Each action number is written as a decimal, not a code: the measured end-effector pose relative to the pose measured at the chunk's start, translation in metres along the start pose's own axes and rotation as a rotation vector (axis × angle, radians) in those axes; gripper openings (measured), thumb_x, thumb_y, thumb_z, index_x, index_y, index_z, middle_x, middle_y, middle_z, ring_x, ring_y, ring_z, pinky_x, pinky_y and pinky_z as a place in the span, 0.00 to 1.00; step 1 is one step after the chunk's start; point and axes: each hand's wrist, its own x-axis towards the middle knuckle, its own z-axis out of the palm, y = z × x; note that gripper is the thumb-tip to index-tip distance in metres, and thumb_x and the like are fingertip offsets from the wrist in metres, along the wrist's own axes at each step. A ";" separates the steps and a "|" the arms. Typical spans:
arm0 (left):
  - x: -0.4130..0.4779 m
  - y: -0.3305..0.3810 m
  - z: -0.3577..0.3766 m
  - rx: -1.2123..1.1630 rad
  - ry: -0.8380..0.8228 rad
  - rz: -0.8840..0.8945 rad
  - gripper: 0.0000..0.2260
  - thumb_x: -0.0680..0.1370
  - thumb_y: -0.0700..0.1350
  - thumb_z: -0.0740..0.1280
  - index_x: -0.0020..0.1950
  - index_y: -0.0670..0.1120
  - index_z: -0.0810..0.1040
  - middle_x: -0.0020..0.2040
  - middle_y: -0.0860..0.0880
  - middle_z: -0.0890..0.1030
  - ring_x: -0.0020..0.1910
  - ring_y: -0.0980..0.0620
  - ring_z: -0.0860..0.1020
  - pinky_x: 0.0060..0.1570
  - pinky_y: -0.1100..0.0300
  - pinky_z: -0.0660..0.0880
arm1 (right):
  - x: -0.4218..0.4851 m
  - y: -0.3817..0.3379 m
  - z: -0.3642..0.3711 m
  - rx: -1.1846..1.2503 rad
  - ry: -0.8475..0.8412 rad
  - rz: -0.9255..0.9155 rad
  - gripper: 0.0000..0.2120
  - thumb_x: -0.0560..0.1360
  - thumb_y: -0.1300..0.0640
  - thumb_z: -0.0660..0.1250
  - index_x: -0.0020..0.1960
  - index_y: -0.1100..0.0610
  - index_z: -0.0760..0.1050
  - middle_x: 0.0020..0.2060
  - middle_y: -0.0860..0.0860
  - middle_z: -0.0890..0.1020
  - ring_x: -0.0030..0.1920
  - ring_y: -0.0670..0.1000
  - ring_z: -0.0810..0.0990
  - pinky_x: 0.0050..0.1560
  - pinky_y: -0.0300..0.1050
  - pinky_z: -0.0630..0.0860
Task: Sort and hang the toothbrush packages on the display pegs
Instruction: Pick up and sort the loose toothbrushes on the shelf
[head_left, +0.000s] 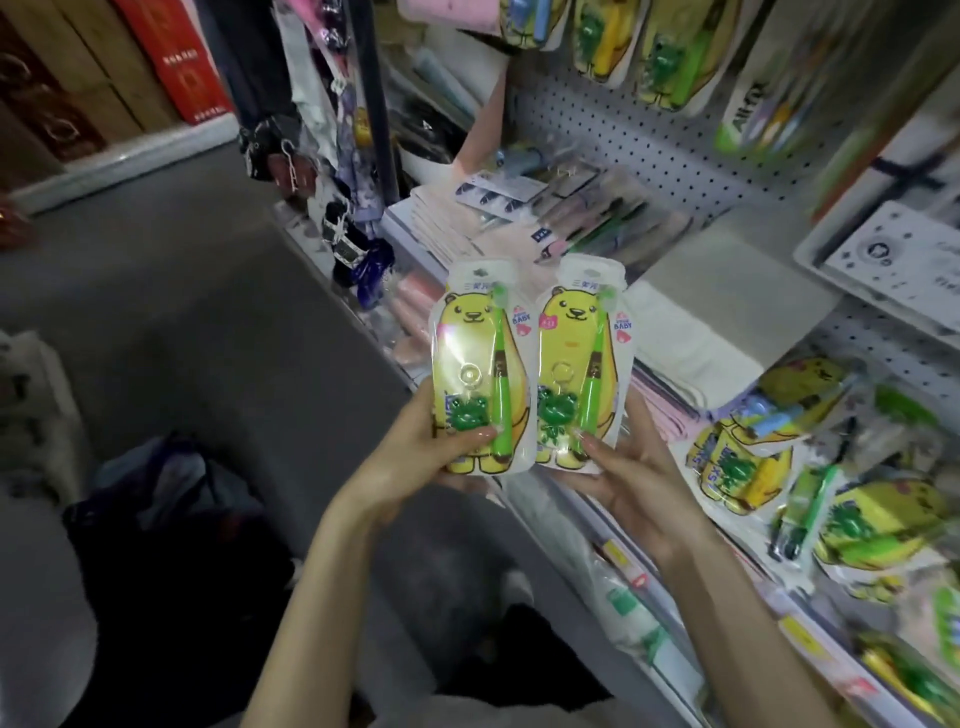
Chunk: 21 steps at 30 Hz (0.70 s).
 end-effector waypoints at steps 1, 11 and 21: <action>0.004 0.002 -0.004 -0.007 0.021 0.012 0.23 0.74 0.36 0.70 0.66 0.50 0.69 0.54 0.47 0.83 0.48 0.44 0.84 0.38 0.44 0.82 | 0.007 -0.002 0.003 0.003 -0.007 0.001 0.32 0.73 0.71 0.64 0.72 0.49 0.65 0.65 0.56 0.77 0.59 0.63 0.80 0.52 0.62 0.79; 0.076 0.028 -0.061 -0.170 0.188 0.145 0.19 0.73 0.36 0.70 0.63 0.44 0.75 0.50 0.44 0.85 0.41 0.47 0.84 0.36 0.56 0.81 | 0.107 -0.028 0.037 -0.126 -0.074 -0.085 0.33 0.69 0.73 0.66 0.70 0.52 0.66 0.59 0.56 0.82 0.55 0.58 0.83 0.48 0.51 0.81; 0.177 0.104 -0.125 -0.153 0.219 0.300 0.20 0.71 0.44 0.69 0.62 0.44 0.76 0.48 0.44 0.85 0.40 0.49 0.83 0.34 0.61 0.79 | 0.232 -0.079 0.085 -0.208 -0.079 -0.195 0.25 0.67 0.68 0.68 0.62 0.56 0.73 0.53 0.55 0.85 0.52 0.53 0.84 0.48 0.45 0.81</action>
